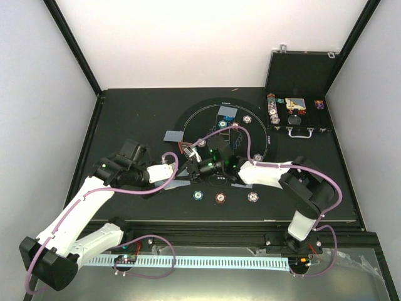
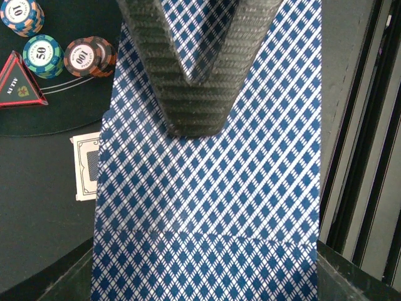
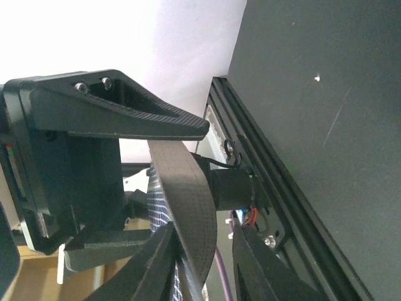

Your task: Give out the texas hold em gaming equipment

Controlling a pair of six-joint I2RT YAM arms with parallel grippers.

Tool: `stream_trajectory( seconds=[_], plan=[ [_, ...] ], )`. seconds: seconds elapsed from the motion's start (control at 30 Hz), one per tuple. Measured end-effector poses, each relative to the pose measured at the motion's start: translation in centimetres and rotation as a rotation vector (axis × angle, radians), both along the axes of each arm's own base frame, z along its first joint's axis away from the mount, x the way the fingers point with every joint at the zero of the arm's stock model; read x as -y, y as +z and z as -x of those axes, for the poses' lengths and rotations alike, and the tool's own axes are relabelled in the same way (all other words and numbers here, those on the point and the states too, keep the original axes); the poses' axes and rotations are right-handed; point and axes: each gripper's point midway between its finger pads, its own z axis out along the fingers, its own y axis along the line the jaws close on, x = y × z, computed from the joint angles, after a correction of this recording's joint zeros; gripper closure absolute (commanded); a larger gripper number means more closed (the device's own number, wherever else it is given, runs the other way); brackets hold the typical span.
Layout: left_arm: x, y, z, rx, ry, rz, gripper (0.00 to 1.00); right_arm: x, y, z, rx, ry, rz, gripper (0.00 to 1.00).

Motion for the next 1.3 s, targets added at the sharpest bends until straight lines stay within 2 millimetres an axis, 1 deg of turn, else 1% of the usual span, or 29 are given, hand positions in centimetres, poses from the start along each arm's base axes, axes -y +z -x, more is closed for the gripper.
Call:
stream_trajectory(
  seconds=[0.23, 0.4, 0.63, 0.77, 0.83, 0.9, 0.93, 1.0, 1.07, 1.17, 1.2, 1.27, 1.3],
  plan=[
    [0.0, 0.0, 0.0, -0.001, 0.0, -0.001, 0.93, 1.2, 0.7, 0.1, 0.039, -0.01, 0.033, 0.9],
    [-0.1, 0.0, 0.0, 0.0, 0.001, -0.003, 0.93, 2.4, 0.2, -0.6, 0.05, -0.028, 0.072, 0.99],
    [0.0, 0.0, -0.1, 0.005, 0.002, -0.002, 0.93, 4.2, -1.4, -1.8, 0.027, -0.068, 0.148, 0.99],
    [-0.1, 0.0, -0.1, 0.006, 0.001, -0.002, 0.93, 5.2, -1.7, -3.3, 0.024, -0.103, 0.167, 0.99],
    [-0.1, 0.0, -0.1, 0.006, 0.001, -0.003, 0.94, 5.4, -1.3, -4.8, 0.031, -0.12, 0.173, 0.99],
    [-0.1, 0.1, 0.0, 0.013, -0.002, -0.001, 0.93, 4.7, -0.8, -7.1, 0.055, -0.133, 0.172, 0.99],
    [-0.1, 0.2, 0.0, 0.015, -0.002, 0.0, 0.93, 4.2, -0.7, -8.3, 0.066, -0.137, 0.172, 0.99],
    [-0.1, 0.3, 0.0, 0.019, -0.002, 0.001, 0.94, 2.3, -0.5, -11.6, 0.092, -0.144, 0.175, 0.99],
    [-0.1, 0.3, 0.1, 0.018, -0.002, 0.0, 0.93, 0.6, -0.8, -14.6, 0.12, -0.148, 0.181, 0.99],
    [-0.2, 0.4, 0.2, 0.023, -0.001, -0.001, 0.94, -2.0, -2.2, -19.0, 0.149, -0.157, 0.203, 0.99],
    [-0.3, 0.4, 0.2, 0.024, 0.0, -0.002, 0.93, -2.5, -2.7, -20.0, 0.153, -0.158, 0.207, 0.99],
    [-0.4, 0.4, 0.3, 0.024, 0.0, -0.004, 0.93, -3.8, -4.4, -22.2, 0.153, -0.167, 0.226, 0.95],
    [-0.4, 0.4, 0.4, 0.023, 0.001, -0.005, 0.93, -4.2, -5.6, -23.2, 0.147, -0.173, 0.239, 0.92]
  ],
)
